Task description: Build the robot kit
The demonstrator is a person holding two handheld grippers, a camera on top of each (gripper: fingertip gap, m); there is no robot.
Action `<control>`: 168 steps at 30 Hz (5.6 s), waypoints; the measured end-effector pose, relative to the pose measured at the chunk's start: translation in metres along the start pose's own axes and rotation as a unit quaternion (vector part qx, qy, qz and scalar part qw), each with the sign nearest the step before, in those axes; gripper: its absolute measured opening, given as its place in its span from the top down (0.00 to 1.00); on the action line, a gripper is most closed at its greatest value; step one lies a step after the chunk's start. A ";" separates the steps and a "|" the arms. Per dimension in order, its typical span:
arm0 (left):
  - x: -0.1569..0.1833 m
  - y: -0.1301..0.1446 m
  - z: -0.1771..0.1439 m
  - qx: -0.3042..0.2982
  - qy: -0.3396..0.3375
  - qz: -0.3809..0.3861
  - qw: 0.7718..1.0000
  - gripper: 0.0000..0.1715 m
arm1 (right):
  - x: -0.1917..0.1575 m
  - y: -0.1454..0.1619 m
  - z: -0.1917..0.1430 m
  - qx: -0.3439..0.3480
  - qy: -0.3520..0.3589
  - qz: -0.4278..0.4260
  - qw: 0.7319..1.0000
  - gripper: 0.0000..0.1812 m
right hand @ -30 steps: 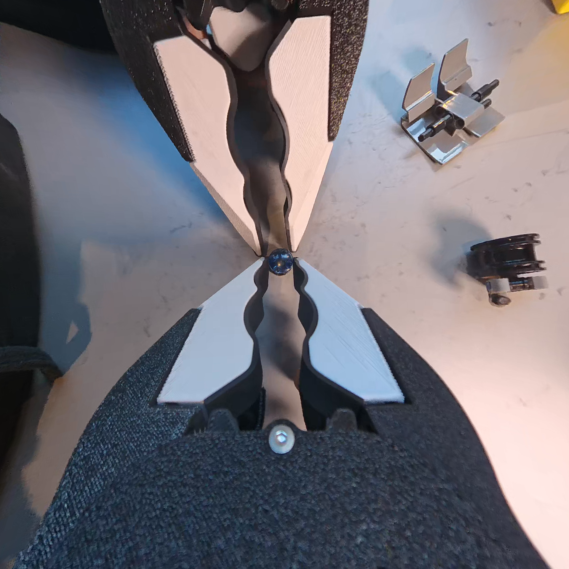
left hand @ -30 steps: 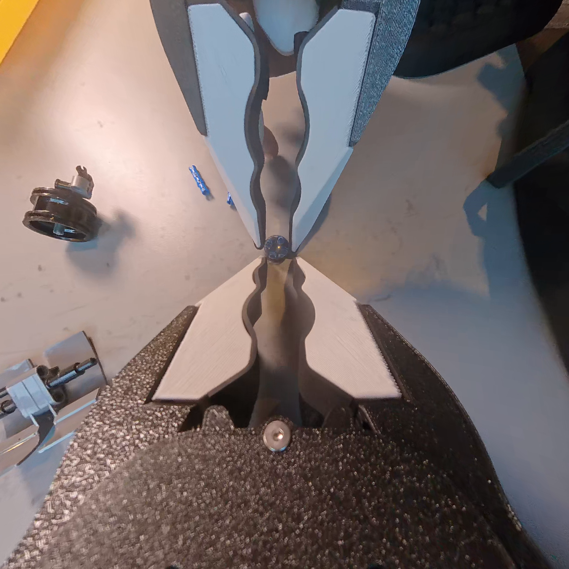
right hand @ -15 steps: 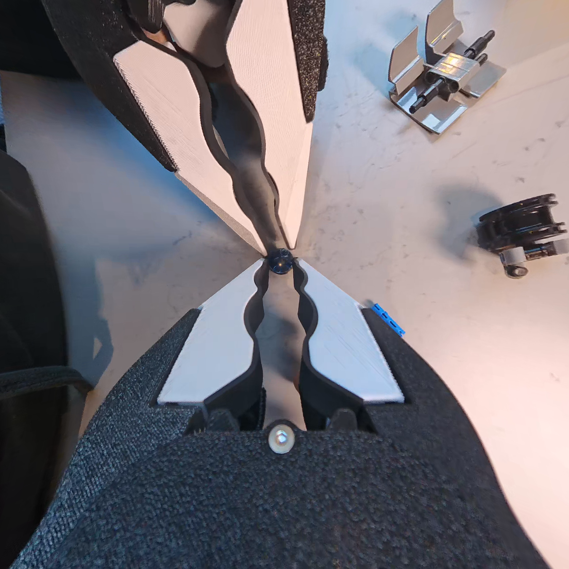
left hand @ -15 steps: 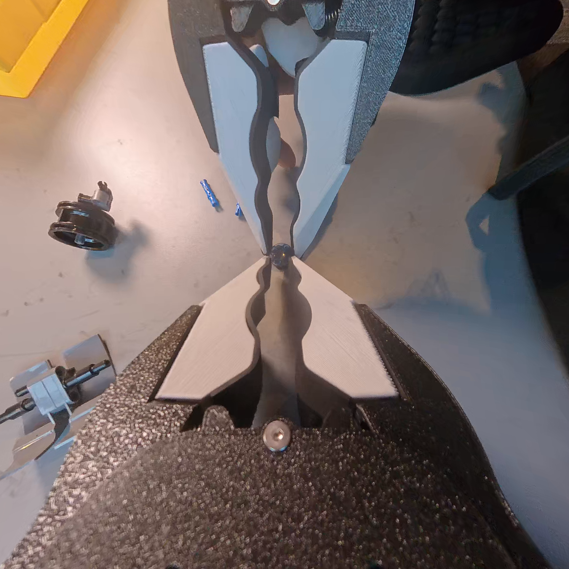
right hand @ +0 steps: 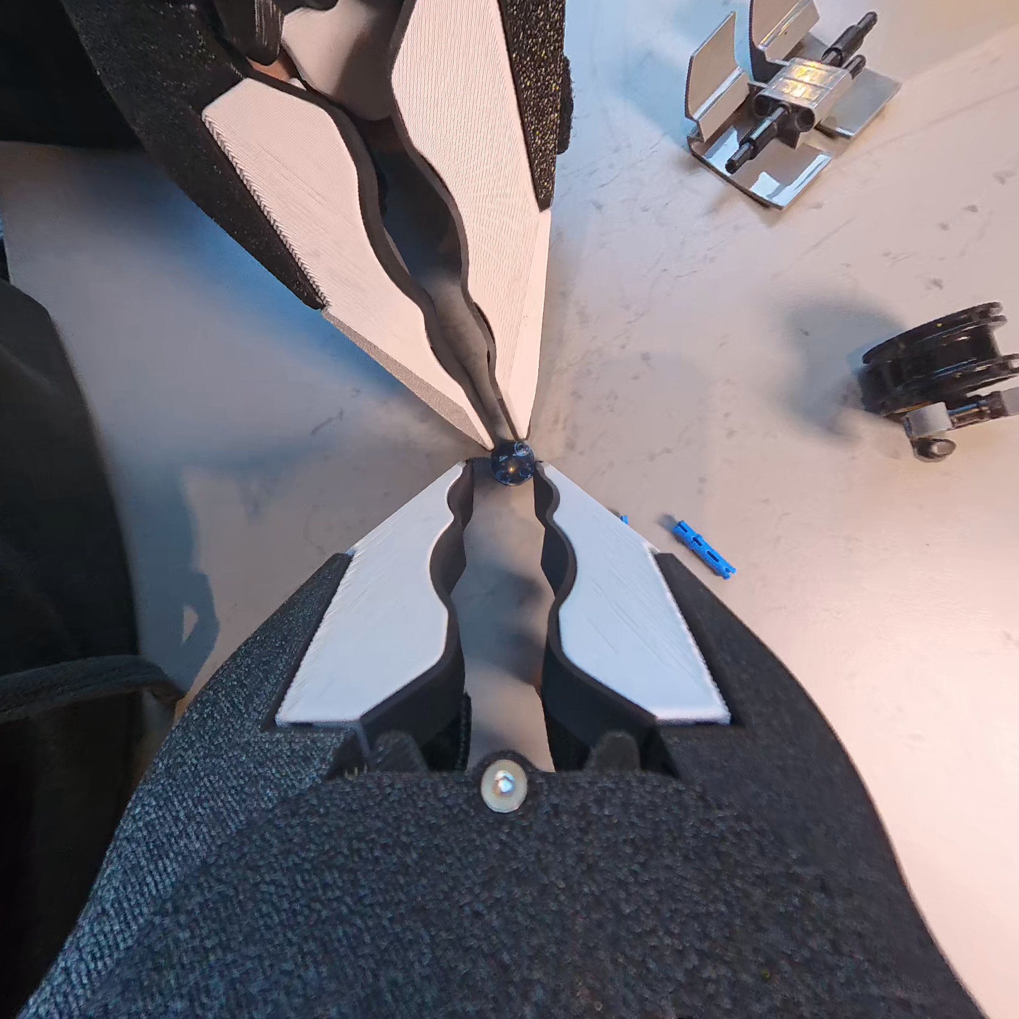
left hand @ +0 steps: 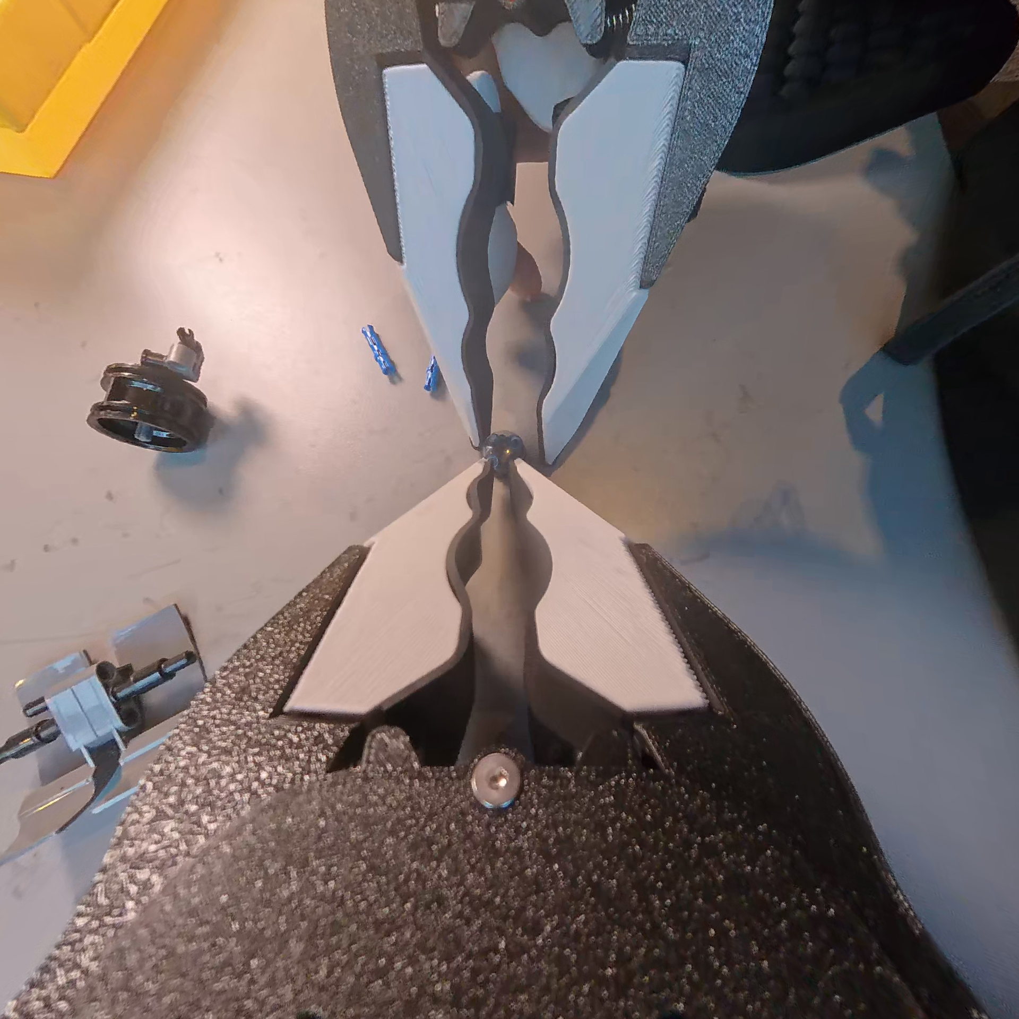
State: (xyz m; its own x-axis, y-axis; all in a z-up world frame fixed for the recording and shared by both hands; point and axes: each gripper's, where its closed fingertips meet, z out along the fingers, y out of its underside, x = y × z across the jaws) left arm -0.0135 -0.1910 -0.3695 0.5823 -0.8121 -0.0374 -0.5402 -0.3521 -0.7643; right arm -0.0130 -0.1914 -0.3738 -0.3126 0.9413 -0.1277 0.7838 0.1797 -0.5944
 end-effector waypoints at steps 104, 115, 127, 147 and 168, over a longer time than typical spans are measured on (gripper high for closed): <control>0.005 -0.006 0.004 -0.011 0.010 0.076 0.997 0.91 | 0.000 0.007 -0.006 0.024 0.014 -0.097 0.995 0.89; 0.007 0.001 0.004 -0.023 0.022 0.063 0.997 0.93 | 0.001 0.006 -0.003 0.006 0.014 -0.080 0.997 0.89; 0.004 -0.001 0.005 -0.019 0.012 0.058 0.998 0.93 | -0.001 0.005 -0.002 0.001 0.016 -0.075 0.997 0.89; 0.009 -0.001 0.003 -0.015 0.020 0.049 0.998 0.92 | -0.001 0.004 -0.001 -0.006 0.024 -0.070 0.997 0.89; -0.013 -0.045 -0.034 0.173 0.217 -0.413 0.867 0.85 | 0.003 -0.036 -0.042 0.103 0.062 -0.154 0.981 0.92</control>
State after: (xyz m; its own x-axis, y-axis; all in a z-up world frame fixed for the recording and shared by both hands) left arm -0.0170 -0.1802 -0.3128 0.3602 -0.4741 0.8034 0.2107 -0.7976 -0.5651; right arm -0.0196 -0.1830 -0.3195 -0.4396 0.8816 0.1720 0.5334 0.4103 -0.7397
